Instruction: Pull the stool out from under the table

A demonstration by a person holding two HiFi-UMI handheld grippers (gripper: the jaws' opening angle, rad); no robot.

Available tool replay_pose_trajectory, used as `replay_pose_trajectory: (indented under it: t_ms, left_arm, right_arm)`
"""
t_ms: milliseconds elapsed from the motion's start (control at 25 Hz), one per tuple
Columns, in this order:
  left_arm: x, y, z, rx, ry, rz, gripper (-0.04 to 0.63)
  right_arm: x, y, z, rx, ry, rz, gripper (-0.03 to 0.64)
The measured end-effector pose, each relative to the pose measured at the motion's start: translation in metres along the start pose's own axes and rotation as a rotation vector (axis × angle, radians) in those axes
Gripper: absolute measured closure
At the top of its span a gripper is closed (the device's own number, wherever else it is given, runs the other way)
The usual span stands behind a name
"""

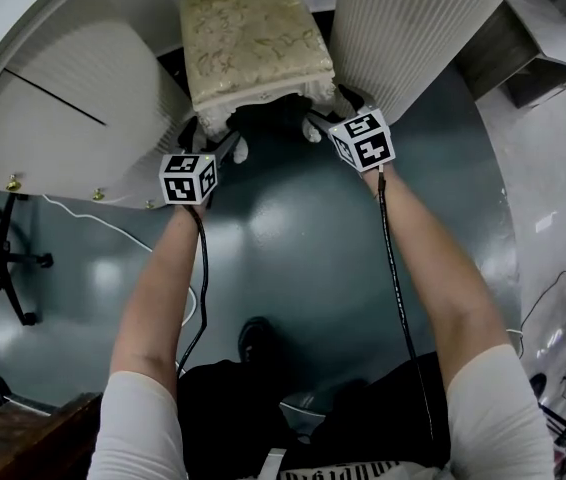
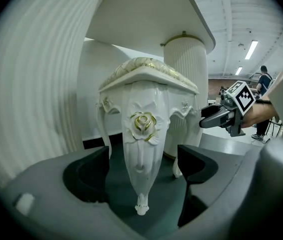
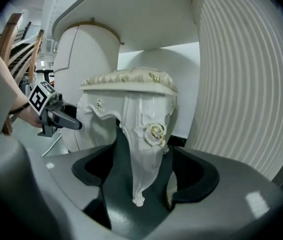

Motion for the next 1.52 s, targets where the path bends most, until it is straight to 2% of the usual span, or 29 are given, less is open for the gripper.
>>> replay_pose_trajectory:
  t_ms: [120, 240, 320, 400, 480, 920, 1520]
  left_arm:
    - [-0.006, 0.002, -0.001, -0.005, -0.016, -0.002, 0.172]
    - [-0.008, 0.004, -0.006, -0.021, -0.031, -0.003, 0.251]
    - [-0.008, 0.004, -0.006, -0.017, -0.031, -0.005, 0.267]
    - [-0.007, 0.004, -0.004, -0.011, -0.019, -0.007, 0.303]
    - [-0.005, 0.005, -0.002, -0.012, -0.007, -0.006, 0.344]
    - [0.013, -0.007, -0.011, -0.011, -0.016, 0.017, 0.348]
    - [0.079, -0.044, -0.053, -0.026, -0.05, 0.031, 0.347]
  right_arm:
    - [-0.011, -0.003, 0.004, -0.001, 0.011, 0.013, 0.26]
    - [-0.018, -0.002, 0.004, -0.005, 0.004, 0.02, 0.287]
    - [-0.02, -0.001, -0.001, -0.026, -0.016, 0.023, 0.314]
    - [-0.02, -0.001, -0.004, -0.035, -0.033, 0.031, 0.372]
    - [-0.019, -0.002, -0.005, -0.032, -0.035, 0.041, 0.385]
    - [0.0, -0.009, 0.011, -0.035, -0.023, 0.07, 0.387]
    - [0.068, -0.028, 0.063, -0.059, -0.002, 0.06, 0.387]
Point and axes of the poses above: the fingertips, and each gripper's own axes: x backward along the fingers, z to its left, y out of its top, the point moved 1 cm from there along x, backward along the fingers, and after that the axes turned 9 degrees about x, right-handed, at the moved point
